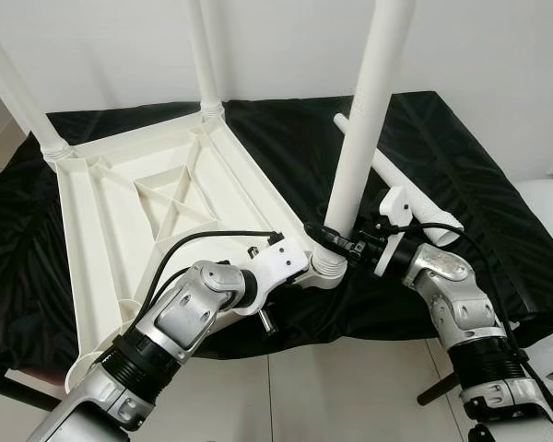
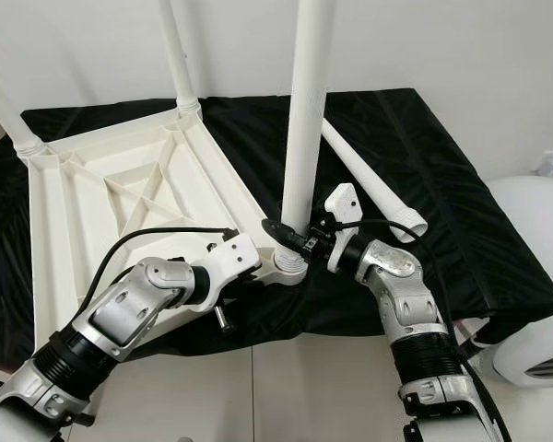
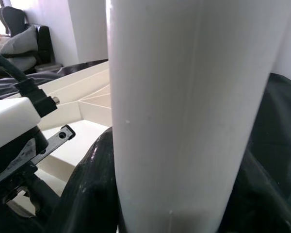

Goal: Building children table

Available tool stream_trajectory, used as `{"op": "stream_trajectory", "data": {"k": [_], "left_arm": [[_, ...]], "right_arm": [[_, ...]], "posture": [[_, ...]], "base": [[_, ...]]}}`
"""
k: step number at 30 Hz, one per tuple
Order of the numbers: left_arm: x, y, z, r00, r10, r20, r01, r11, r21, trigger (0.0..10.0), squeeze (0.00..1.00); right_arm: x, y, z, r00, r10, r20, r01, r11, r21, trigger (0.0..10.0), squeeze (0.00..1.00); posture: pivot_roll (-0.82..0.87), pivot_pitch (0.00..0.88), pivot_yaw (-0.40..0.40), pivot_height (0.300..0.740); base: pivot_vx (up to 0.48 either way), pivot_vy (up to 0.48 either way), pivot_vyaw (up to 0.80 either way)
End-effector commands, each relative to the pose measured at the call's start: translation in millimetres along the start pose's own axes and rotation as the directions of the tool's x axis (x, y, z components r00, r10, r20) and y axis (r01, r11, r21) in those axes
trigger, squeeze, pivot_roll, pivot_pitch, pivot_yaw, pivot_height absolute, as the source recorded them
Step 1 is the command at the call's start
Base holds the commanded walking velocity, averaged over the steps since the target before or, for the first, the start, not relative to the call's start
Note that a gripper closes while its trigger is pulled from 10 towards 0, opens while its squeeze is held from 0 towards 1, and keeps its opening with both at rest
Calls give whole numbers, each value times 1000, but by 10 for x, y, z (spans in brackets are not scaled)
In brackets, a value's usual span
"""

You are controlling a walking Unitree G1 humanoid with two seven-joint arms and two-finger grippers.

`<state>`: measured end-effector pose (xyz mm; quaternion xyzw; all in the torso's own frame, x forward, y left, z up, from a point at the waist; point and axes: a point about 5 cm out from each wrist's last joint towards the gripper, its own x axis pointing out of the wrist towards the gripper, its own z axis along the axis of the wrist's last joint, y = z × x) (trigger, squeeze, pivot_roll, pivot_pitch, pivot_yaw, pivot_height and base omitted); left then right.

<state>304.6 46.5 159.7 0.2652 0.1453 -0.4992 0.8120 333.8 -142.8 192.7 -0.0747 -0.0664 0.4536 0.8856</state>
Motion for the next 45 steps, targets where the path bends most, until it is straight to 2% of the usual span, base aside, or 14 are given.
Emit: {"op": "stream_trajectory", "data": {"k": [1,12,16,19,22,25,32,40,45], "left_arm": [[-23,-32,0,1000,-10,-18,11,999,39,10000,0],[-35,-47,6,1000,-13,-16,13,999,39,10000,0],[-41,-54,1,1000,-13,-16,14,999,39,10000,0],[-47,-52,7,1000,-13,-15,14,999,42,10000,0],[-47,-52,7,1000,-13,-15,14,999,42,10000,0],[-48,-50,17,1000,-12,-11,12,999,43,10000,0],[-45,-55,28,1000,-11,-6,12,999,43,10000,0],[-43,-49,43,1000,-13,-4,14,999,45,10000,0],[-61,-33,30,1000,-5,-7,5,999,40,10000,0]], "right_arm": [[-79,28,-310,992,-32,-124,42,997,72,10000,0],[6,87,-356,993,-29,-114,40,995,92,10000,0],[-3,116,-360,994,-12,-112,22,996,89,10000,0],[-33,163,-372,992,9,-126,-5,999,38,10000,0],[-33,163,-372,992,9,-126,-5,999,38,10000,0],[-65,228,-376,992,33,-123,-30,999,24,10000,0],[-140,272,-436,992,12,-129,-7,999,38,10000,0],[-120,281,-417,993,9,-117,-6,999,32,10000,0],[-98,350,-395,995,4,-100,0,999,32,10000,0]], "posture": [[-87,148,56,740],[-81,155,55,740],[-81,154,56,740],[-80,151,56,740],[-80,151,56,740],[-81,149,52,740],[-89,147,56,740],[-85,152,59,740],[-82,154,59,740]], "base": [[0,0,0],[0,0,0],[0,0,0],[0,0,0],[0,0,0],[0,0,0],[0,0,0],[0,0,0],[0,0,0]]}}
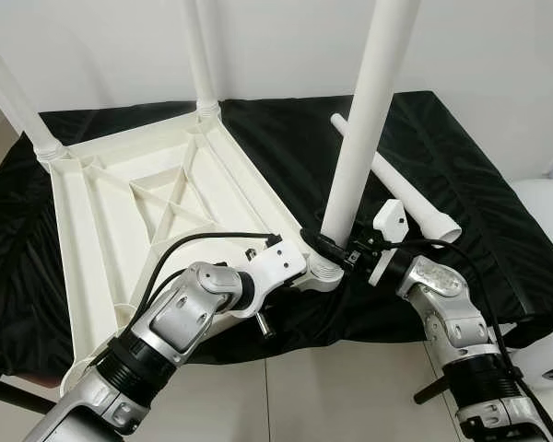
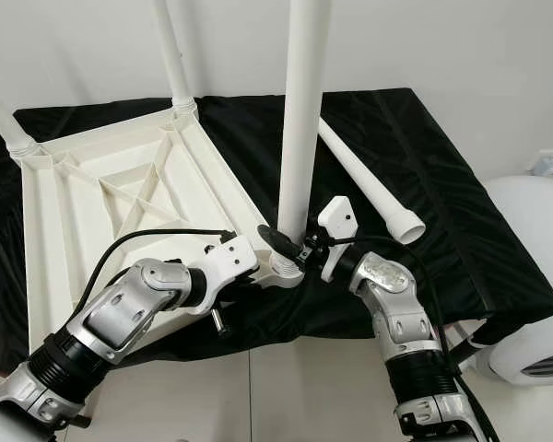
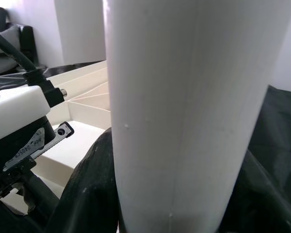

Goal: Building children table

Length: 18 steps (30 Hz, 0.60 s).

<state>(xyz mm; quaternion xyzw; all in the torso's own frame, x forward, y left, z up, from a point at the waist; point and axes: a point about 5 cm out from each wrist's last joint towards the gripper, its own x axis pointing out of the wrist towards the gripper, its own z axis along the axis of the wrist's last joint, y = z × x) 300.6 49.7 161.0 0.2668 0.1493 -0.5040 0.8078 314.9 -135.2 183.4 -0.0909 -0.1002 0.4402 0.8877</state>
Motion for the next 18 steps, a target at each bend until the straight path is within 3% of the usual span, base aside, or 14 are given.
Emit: {"op": "stream_trajectory", "data": {"k": [1,18], "left_arm": [[-12,-12,37,1000,9,0,-9,999,37,10000,0],[-6,1,57,1000,11,5,-11,999,35,10000,0]], "right_arm": [[-64,157,-333,989,39,-142,-26,995,93,10000,0],[-40,286,-275,995,-29,-96,41,992,118,10000,0]], "posture": [[-82,154,59,740],[-92,156,62,740]], "base": [[0,0,0],[0,0,0]]}}
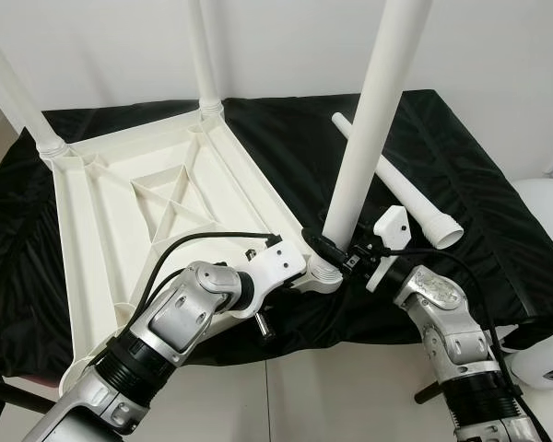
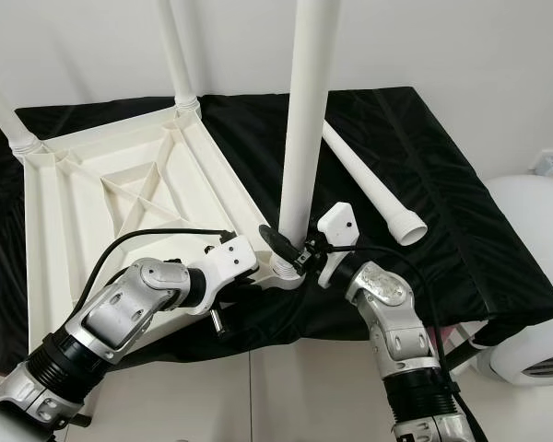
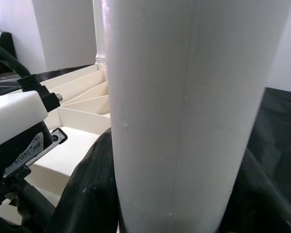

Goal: Building children table

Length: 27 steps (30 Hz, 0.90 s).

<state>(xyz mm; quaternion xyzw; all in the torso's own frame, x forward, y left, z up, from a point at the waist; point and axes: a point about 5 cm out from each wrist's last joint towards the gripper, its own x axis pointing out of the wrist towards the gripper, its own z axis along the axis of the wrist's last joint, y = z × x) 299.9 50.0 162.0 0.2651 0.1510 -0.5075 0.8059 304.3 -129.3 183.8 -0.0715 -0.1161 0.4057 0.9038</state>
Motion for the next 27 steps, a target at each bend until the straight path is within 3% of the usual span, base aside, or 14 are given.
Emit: {"op": "stream_trajectory", "data": {"k": [1,16,27], "left_arm": [[4,4,51,1000,21,4,-21,999,37,10000,0],[2,19,55,1000,24,4,-24,999,35,10000,0],[-3,22,59,1000,27,6,-27,999,33,10000,0]], "right_arm": [[-42,189,-304,992,29,-123,-15,994,110,10000,0],[-15,274,-250,994,19,-106,-8,995,103,10000,0],[30,323,-211,994,-62,-95,71,992,103,10000,0]], "posture": [[-92,156,62,740],[-92,159,62,740],[-92,160,60,740]], "base": [[0,0,0],[0,0,0],[0,0,0]]}}
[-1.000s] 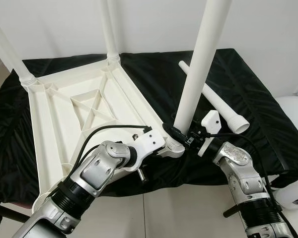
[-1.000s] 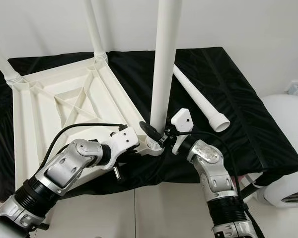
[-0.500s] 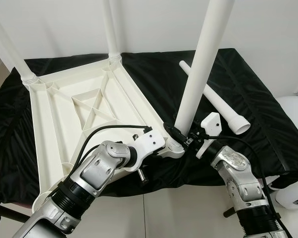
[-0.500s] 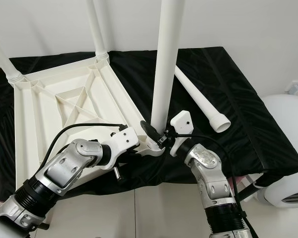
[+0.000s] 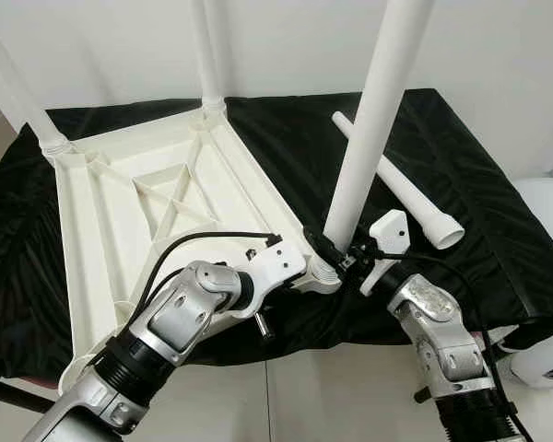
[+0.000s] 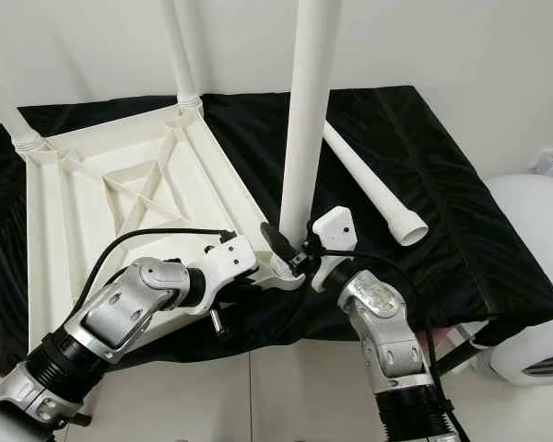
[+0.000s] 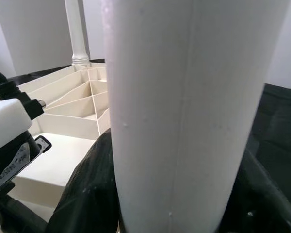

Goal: Building children table

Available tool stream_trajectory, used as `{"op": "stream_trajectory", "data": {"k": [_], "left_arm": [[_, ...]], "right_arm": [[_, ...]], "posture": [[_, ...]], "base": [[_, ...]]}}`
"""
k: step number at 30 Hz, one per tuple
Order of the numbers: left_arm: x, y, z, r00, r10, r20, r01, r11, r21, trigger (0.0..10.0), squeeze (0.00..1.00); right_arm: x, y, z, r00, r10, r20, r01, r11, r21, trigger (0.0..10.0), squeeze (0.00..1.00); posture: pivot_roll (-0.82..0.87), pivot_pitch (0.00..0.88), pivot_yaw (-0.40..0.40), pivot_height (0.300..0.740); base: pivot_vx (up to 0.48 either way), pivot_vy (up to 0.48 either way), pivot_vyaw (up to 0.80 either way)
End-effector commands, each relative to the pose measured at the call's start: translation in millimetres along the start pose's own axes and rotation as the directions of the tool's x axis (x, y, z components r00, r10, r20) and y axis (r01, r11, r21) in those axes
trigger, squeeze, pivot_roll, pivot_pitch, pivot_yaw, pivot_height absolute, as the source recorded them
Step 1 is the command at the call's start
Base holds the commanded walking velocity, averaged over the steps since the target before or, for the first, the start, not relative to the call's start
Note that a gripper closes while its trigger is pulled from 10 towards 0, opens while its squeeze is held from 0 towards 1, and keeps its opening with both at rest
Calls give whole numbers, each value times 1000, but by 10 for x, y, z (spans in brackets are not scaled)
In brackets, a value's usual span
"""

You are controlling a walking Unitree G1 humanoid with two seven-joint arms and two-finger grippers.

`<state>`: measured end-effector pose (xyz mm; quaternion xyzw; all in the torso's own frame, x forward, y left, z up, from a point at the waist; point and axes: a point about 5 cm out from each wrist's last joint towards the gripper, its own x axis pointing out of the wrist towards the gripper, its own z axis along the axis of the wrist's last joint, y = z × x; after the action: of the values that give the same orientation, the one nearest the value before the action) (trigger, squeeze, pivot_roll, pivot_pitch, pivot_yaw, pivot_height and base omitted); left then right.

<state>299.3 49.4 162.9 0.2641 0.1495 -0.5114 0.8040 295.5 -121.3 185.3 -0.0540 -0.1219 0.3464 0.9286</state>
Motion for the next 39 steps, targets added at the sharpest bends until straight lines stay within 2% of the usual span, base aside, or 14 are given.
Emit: {"op": "stream_trajectory", "data": {"k": [1,21,24,39], "left_arm": [[0,28,47,999,34,1,-34,999,31,10000,0],[-1,30,61,999,38,6,-38,999,24,10000,0],[-4,35,72,999,41,9,-41,999,24,10000,0],[-10,48,88,999,48,12,-48,999,22,10000,0]], "right_arm": [[0,213,-252,993,57,-103,-49,995,83,10000,0],[42,387,-204,997,-20,-70,26,996,91,10000,0],[69,454,-192,997,-56,-58,61,994,94,10000,0],[146,507,-154,987,-151,-44,155,984,83,10000,0]], "posture": [[-92,159,61,740],[-90,159,59,740],[-88,160,60,740],[-84,164,56,740]], "base": [[0,0,0],[0,0,0],[0,0,0],[0,0,0]]}}
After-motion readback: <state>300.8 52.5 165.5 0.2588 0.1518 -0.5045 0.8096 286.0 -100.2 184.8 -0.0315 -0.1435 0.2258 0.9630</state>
